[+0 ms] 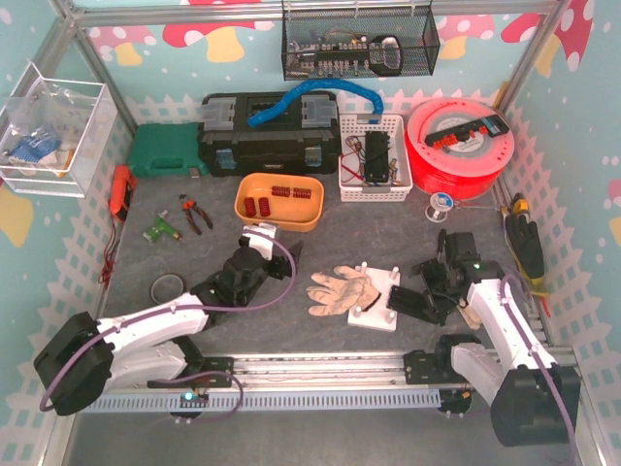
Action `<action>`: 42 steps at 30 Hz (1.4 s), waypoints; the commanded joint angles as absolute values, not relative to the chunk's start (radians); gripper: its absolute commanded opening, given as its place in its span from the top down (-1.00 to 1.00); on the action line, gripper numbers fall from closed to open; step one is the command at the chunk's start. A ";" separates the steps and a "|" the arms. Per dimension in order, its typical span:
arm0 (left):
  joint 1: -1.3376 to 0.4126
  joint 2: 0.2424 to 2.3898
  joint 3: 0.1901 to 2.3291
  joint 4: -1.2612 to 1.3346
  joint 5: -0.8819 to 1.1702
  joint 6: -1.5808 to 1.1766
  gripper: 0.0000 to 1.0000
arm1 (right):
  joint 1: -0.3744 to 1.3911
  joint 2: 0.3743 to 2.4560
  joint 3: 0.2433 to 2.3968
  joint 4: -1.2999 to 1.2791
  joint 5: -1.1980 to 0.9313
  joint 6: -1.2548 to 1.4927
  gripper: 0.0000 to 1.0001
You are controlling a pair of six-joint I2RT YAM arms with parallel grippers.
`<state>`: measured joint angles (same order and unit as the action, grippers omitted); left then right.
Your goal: Install the large spring
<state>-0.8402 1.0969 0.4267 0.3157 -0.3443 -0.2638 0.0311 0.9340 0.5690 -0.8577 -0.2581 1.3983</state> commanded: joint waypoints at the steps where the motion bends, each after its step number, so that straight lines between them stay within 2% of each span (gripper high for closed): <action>1: -0.848 1.068 0.417 0.333 -0.374 -0.237 -0.98 | 0.044 0.923 0.517 -0.817 -0.289 1.460 -0.81; 12: -0.848 1.069 0.425 0.319 -0.410 -0.219 -0.99 | 0.067 0.935 0.492 -0.807 -0.304 1.483 -0.81; 18: -0.848 1.068 0.422 0.319 -0.414 -0.220 -0.99 | 0.072 0.935 0.610 -0.930 -0.255 1.485 -0.82; 21: -0.848 1.072 0.423 0.322 -0.426 -0.217 -0.99 | 0.076 0.901 0.585 -0.973 -0.273 1.515 -0.82; 28: -0.851 1.061 0.421 0.324 -0.393 -0.227 -0.99 | 0.083 0.864 0.519 -0.918 -0.314 1.593 -0.82; 42: -0.853 1.074 0.430 0.310 -0.396 -0.221 -0.98 | 0.113 0.963 0.463 -0.798 -0.294 1.654 -0.78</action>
